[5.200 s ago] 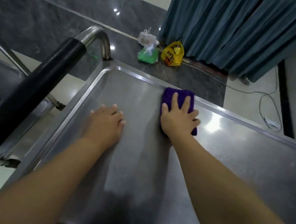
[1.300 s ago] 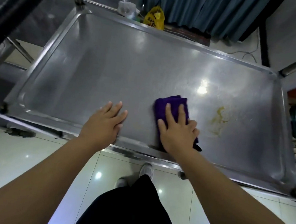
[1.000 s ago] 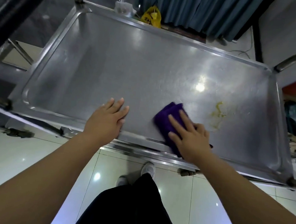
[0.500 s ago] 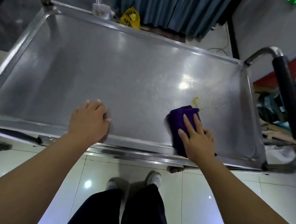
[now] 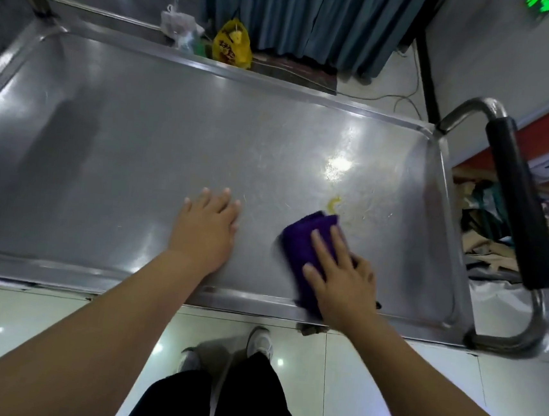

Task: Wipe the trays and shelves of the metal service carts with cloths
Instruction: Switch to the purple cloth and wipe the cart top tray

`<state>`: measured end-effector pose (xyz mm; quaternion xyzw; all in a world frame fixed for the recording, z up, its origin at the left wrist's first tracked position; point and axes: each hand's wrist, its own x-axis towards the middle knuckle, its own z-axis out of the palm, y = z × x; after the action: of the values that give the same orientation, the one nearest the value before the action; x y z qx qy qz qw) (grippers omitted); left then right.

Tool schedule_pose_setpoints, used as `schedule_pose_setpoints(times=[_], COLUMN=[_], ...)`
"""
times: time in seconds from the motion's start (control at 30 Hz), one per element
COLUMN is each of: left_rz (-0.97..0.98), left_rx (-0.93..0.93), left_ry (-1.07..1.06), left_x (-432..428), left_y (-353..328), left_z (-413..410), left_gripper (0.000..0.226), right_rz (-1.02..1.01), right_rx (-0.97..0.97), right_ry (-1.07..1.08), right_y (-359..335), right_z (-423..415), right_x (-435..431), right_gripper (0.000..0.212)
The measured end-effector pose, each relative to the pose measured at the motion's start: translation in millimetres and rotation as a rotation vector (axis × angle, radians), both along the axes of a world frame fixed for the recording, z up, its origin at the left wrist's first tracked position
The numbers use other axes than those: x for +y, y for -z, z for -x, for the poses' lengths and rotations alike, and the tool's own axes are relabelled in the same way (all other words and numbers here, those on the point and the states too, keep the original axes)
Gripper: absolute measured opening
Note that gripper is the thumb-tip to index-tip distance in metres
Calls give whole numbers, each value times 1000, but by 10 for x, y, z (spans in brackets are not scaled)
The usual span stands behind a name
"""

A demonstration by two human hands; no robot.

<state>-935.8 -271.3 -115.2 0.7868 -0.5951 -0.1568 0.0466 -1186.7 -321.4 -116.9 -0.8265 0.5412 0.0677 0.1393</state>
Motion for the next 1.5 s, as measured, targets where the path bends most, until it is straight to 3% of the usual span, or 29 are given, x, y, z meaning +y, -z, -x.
schedule_pose_setpoints(times=[0.1,0.17,0.23,0.37,0.47,0.6,0.67,0.73,0.87,0.93,1.0,1.1,1.17,1.23,1.4,1.5], left_rz=[21,24,42,67,68,73,72,92,133,138,138,153,156,154,131,110], left_rx=[12,16,5,32,68,72,55,47,26,33,47,66,54,41,-18,-32], left_ry=[-34,-70,-98,-130,-154,-174,-180,-197,-213,-228,-251,-301,-334,-367,-416,-391], left_x=[-82,-161,-198,-162,-156,-164,-160,-151,-113,-109,-134,-182,-193,-200,-236,-253], left_y=[13,2,-3,15,31,20,21,13,7,2,-9,-20,-18,-22,-90,-156], left_z=[20,53,74,69,55,80,99,119,143,153,170,200,220,245,277,288], left_gripper=[39,37,34,33,36,36,35,32,26,26,26,26,25,23,23,32], right_rz=[-21,-26,-20,-3,37,12,11,7,21,50,76,42,37,50,77,77], right_rx=[25,55,52,12,7,55,70,53,-1,23,70,45,54,49,1,17], right_ry=[410,501,389,-108,-206,239,354,214,-287,-347,-199,225,311,225,-436,-378], right_y=[-5,-18,2,51,-4,-39,-20,21,49,0,-16,-39,-22,-7,21,-5], right_z=[5,-203,-496,-689,-425,-327,-593,-890,-875,-661,-454,-416,-631,-883,-950,-761], right_x=[-645,-832,-811,-604,-896,-1473,-1472,-1300,-1208,-1488,-1833,-2190,-2149,-1958,-1792,-2240], right_gripper=[58,60,61,58,54,57,61,62,57,53,53,57,61,64,55,53])
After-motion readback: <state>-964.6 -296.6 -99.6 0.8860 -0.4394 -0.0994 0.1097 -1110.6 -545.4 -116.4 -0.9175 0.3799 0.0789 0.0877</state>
